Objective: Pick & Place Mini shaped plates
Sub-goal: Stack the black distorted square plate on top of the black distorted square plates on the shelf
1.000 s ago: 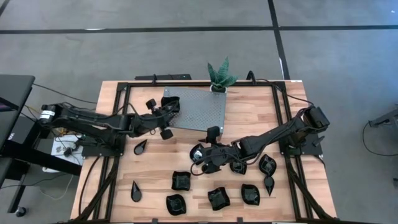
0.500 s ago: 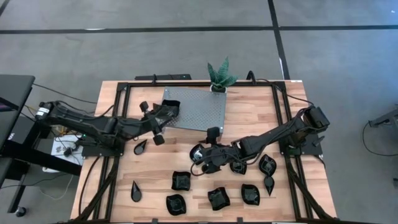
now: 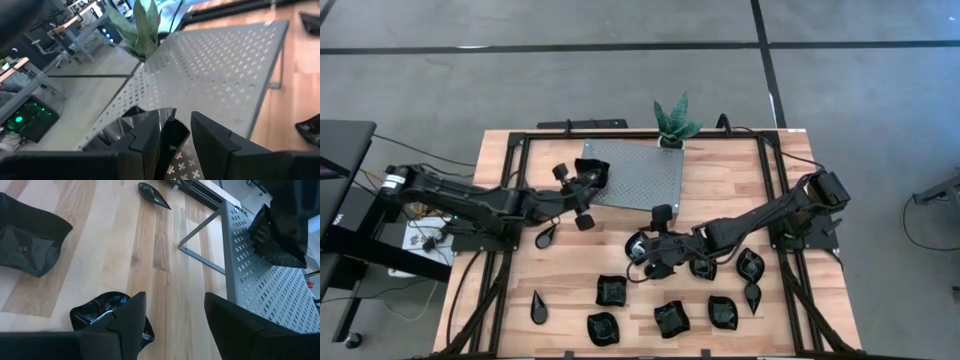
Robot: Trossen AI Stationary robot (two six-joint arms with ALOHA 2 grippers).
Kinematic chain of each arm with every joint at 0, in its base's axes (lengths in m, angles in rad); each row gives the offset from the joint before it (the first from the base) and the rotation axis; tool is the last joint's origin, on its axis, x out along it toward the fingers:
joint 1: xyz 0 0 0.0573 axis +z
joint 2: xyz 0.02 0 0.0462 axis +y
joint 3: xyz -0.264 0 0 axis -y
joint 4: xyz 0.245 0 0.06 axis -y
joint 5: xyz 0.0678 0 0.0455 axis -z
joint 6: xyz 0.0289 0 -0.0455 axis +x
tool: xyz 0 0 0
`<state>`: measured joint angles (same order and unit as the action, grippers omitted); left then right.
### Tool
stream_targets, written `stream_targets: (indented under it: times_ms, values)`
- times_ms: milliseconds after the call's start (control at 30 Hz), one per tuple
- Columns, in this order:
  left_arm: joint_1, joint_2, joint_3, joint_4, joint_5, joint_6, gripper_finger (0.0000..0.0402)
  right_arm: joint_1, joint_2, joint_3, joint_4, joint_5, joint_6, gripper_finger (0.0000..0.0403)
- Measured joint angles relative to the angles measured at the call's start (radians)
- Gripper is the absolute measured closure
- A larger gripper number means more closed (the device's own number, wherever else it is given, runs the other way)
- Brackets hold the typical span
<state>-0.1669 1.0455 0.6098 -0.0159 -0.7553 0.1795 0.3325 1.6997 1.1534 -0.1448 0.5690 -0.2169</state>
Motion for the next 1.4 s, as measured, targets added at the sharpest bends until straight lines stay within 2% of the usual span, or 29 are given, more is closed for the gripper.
stream_targets:
  times_ms: [200, 400, 733, 800, 933, 1033, 1200, 1400]
  values:
    - [0.023, 0.049, 0.0, 0.029, 0.0, 0.052, 0.0286, -0.002, 0.0, 0.0, 0.0, 0.0, 0.0, 0.0209]
    - [0.011, 0.033, -0.001, 0.061, 0.001, 0.086, 0.028, -0.003, 0.0, 0.0, 0.003, 0.0, -0.002, 0.0203]
    - [-0.003, 0.023, -0.001, 0.073, 0.003, 0.085, 0.0205, -0.008, 0.002, 0.0, 0.01, -0.004, -0.002, 0.0204]
    - [-0.036, 0.023, -0.001, 0.114, 0.008, 0.083, 0.0201, -0.005, 0.002, 0.0, 0.01, -0.004, -0.002, 0.0204]
    - [-0.132, 0.022, -0.001, 0.194, 0.091, 0.08, 0.0203, -0.005, 0.002, 0.0, 0.01, -0.018, 0.003, 0.0202]
    - [-0.217, 0.022, -0.001, 0.206, 0.099, 0.05, 0.0212, -0.005, 0.003, 0.0, 0.01, -0.033, 0.023, 0.0202]
    - [-0.355, 0.022, 0.0, 0.204, 0.097, -0.088, 0.0231, -0.005, 0.003, 0.0, 0.01, -0.103, 0.069, 0.0202]
    - [-0.495, 0.023, 0.0, 0.202, 0.11, -0.302, 0.0257, -0.005, 0.003, 0.0, 0.011, -0.128, 0.092, 0.0205]
